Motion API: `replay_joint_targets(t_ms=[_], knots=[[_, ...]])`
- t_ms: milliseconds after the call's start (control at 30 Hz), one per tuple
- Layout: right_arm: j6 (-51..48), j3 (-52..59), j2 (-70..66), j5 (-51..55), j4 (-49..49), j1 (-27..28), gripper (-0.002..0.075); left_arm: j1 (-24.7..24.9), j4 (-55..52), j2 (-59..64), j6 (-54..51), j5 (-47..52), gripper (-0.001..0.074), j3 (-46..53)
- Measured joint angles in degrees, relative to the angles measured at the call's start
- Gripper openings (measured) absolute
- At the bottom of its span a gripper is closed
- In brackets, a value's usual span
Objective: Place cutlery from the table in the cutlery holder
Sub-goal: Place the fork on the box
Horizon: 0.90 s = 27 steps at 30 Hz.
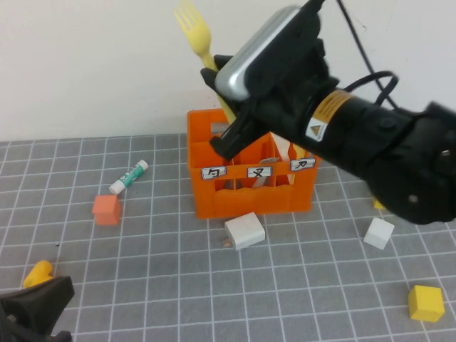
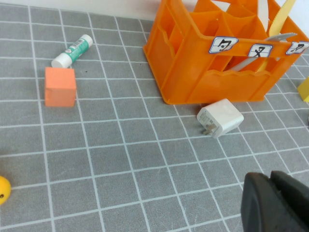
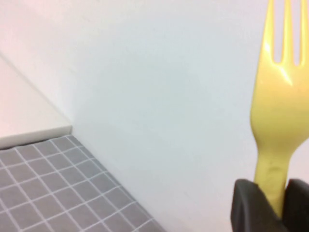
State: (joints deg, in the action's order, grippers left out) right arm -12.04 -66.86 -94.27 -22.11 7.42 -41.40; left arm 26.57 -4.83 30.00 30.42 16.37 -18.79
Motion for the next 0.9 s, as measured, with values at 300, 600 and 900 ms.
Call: replay_joint_targets(t_ms=[300,600,900], knots=[[-7.0,0.0,-8.9,-16.6,-16.1,0.0,0.0121,0.0,0.0,0.0,0.0,-0.1,-0.0001,0.0],[-8.8,0.0,-15.1,-25.5,-26.9,0.0,0.0121,0.0,0.0,0.0,0.0,-0.1,-0.0001,0.0],[-10.3,0.0,-20.1,-26.9,-29.6,0.0,0.0121,0.0,0.0,0.0,0.0,-0.1,-0.0001,0.0]])
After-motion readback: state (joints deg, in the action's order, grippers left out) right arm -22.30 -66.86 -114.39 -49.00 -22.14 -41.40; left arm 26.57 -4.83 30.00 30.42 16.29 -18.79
